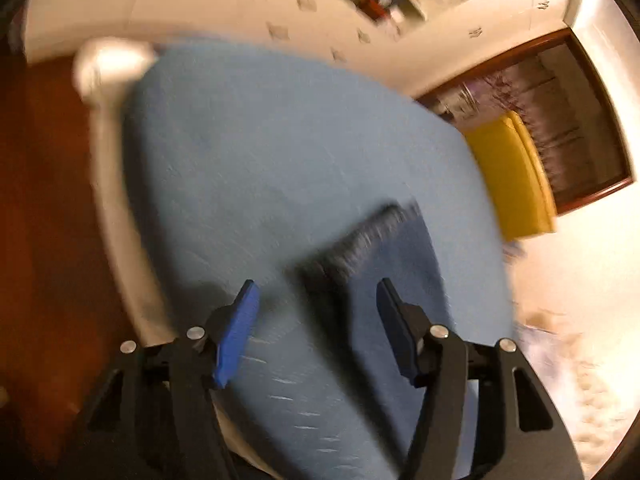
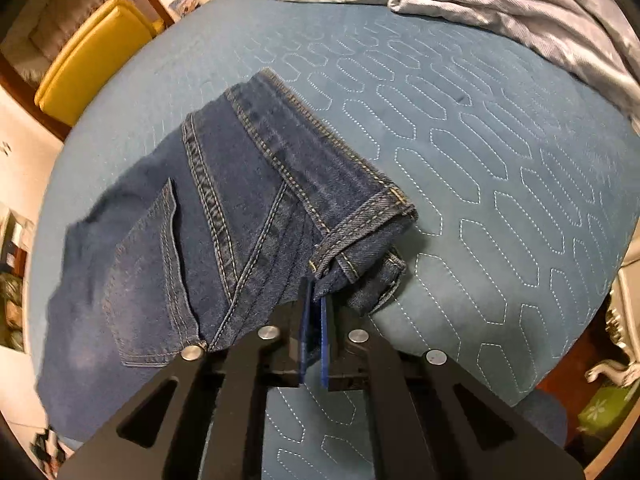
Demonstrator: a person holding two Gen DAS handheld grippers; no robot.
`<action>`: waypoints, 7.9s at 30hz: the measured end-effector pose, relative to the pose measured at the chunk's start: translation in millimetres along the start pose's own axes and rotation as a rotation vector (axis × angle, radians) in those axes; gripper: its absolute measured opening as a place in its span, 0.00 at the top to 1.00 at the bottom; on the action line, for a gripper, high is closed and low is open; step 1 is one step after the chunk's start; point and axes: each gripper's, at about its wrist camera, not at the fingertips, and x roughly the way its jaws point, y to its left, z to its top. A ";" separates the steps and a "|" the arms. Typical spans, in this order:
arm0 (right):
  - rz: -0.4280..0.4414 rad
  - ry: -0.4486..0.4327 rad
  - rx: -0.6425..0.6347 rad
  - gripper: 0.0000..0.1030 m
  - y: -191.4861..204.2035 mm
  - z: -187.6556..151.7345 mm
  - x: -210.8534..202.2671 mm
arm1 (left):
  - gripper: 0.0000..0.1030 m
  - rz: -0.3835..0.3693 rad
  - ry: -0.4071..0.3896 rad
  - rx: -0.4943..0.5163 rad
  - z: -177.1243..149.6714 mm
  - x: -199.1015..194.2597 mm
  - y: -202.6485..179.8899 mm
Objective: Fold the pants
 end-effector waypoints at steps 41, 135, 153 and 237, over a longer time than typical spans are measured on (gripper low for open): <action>0.396 0.161 -0.967 0.92 345.4 46.6 137.0 | 0.45 -0.368 0.445 1.390 -280.3 190.2 -389.3; 0.314 -0.156 0.142 0.43 -102.2 1.3 -30.5 | 1.00 -0.493 0.371 1.779 -621.5 52.3 -366.3; -0.020 -0.177 -0.105 0.51 -59.9 12.2 -18.6 | 0.39 -0.540 0.349 1.483 -554.9 39.1 -359.5; 0.225 -0.150 -1.112 0.63 578.3 -287.7 64.4 | 0.47 0.198 -0.083 0.674 -35.9 70.7 -73.1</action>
